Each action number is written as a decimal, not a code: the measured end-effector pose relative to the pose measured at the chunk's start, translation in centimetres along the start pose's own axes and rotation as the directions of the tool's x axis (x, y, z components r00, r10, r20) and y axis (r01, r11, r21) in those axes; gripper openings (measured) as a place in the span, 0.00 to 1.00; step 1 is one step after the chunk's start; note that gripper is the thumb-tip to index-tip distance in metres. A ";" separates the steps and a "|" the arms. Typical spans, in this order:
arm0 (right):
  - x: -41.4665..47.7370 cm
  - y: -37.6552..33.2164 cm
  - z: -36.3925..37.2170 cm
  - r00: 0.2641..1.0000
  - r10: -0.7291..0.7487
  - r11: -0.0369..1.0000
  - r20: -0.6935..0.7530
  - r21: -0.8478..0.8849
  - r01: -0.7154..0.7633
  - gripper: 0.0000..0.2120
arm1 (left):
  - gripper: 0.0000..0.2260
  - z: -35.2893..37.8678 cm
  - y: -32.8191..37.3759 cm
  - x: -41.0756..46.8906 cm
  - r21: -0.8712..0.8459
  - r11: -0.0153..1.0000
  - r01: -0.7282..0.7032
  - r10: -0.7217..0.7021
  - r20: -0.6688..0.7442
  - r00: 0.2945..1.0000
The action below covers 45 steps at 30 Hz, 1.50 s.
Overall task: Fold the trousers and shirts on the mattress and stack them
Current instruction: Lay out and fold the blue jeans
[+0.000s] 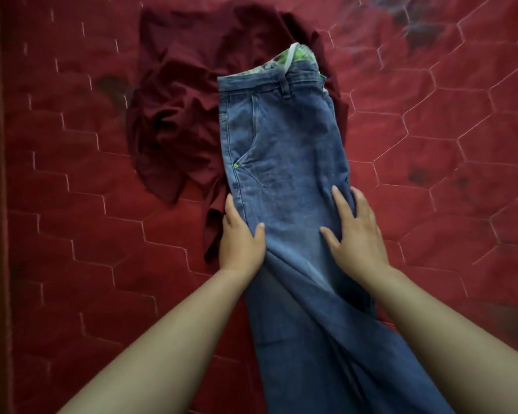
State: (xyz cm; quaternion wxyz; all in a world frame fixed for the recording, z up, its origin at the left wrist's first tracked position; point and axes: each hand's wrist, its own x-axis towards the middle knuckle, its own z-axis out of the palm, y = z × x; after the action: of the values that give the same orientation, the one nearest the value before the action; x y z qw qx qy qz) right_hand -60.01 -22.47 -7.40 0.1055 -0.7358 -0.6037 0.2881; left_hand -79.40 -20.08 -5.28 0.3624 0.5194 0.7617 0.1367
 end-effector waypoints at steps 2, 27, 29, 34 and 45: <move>-1.9 0.6 0.0 1.000 0.005 0.999 0.002 0.034 -0.006 0.36 | 0.36 0.3 -0.4 -2.0 0.001 1.000 -0.009 0.009 0.019 1.000; -18.5 23.0 -8.1 0.988 -0.035 0.975 0.153 -0.211 0.067 0.31 | 0.23 12.8 4.7 -23.1 0.300 0.954 -0.028 0.077 -0.152 0.985; -18.8 24.0 -8.0 0.988 -0.055 0.974 0.142 -0.211 0.084 0.32 | 0.21 13.5 5.0 -23.0 0.317 0.946 -0.069 0.096 -0.071 0.993; -19.3 24.3 -7.2 0.990 -0.072 0.983 0.120 -0.158 0.091 0.29 | 0.27 16.9 6.5 -22.1 0.270 0.921 0.280 -0.266 -0.088 0.960; -22.1 21.6 -7.7 0.989 -0.068 0.996 0.135 0.069 0.059 0.24 | 0.07 15.8 4.6 -24.3 -0.161 0.964 0.213 -0.229 -0.085 0.970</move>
State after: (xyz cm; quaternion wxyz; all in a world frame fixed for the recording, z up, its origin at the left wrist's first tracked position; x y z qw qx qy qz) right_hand -40.21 -47.31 -5.46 0.0968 -0.6909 -0.6229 0.3539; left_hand -60.46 -42.38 -3.66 0.3740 0.3945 0.8201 0.1789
